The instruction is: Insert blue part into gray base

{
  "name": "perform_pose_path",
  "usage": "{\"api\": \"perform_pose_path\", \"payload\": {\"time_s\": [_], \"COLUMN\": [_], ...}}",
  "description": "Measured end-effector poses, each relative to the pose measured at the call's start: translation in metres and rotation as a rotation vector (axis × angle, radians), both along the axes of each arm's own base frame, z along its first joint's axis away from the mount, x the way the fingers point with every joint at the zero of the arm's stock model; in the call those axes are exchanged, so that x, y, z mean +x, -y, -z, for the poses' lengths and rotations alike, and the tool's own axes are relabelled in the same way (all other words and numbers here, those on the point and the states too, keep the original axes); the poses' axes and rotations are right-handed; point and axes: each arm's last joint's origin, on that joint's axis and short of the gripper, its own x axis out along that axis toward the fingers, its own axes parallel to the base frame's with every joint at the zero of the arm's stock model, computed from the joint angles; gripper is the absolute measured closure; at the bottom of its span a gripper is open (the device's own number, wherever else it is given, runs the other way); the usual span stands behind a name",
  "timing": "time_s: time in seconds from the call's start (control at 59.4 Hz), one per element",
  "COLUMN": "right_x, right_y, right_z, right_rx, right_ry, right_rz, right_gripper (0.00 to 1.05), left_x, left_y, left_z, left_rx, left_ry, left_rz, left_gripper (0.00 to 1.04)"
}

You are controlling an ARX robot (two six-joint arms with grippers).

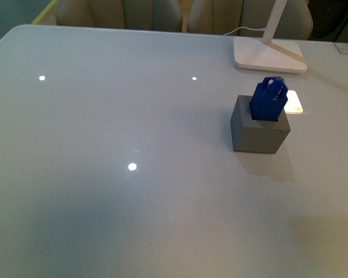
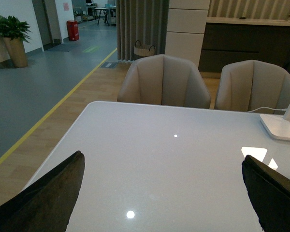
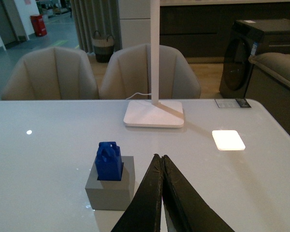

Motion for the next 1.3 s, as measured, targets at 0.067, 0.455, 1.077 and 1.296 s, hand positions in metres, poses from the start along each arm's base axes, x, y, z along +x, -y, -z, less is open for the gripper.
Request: {"api": "perform_pose_path", "payload": {"time_s": [0.067, 0.455, 1.077, 1.296], "right_x": [-0.003, -0.014, -0.031, -0.031], "right_y": [0.0, 0.0, 0.0, 0.0], "right_z": [-0.001, -0.002, 0.002, 0.002], "right_rx": [0.0, 0.0, 0.0, -0.002], "right_ry": [0.002, 0.006, 0.0, 0.001], "right_rz": [0.0, 0.0, 0.0, 0.0], "right_gripper": [1.03, 1.03, 1.03, 0.7], "left_x": [0.0, 0.0, 0.0, 0.0], "left_y": [0.0, 0.0, 0.0, 0.0], "left_z": [0.0, 0.0, 0.0, 0.0], "left_rx": [0.0, 0.0, 0.0, 0.0], "left_ry": [0.0, 0.0, 0.0, 0.0], "left_rz": [0.0, 0.0, 0.0, 0.0], "left_gripper": [0.07, 0.07, 0.07, 0.07]}}
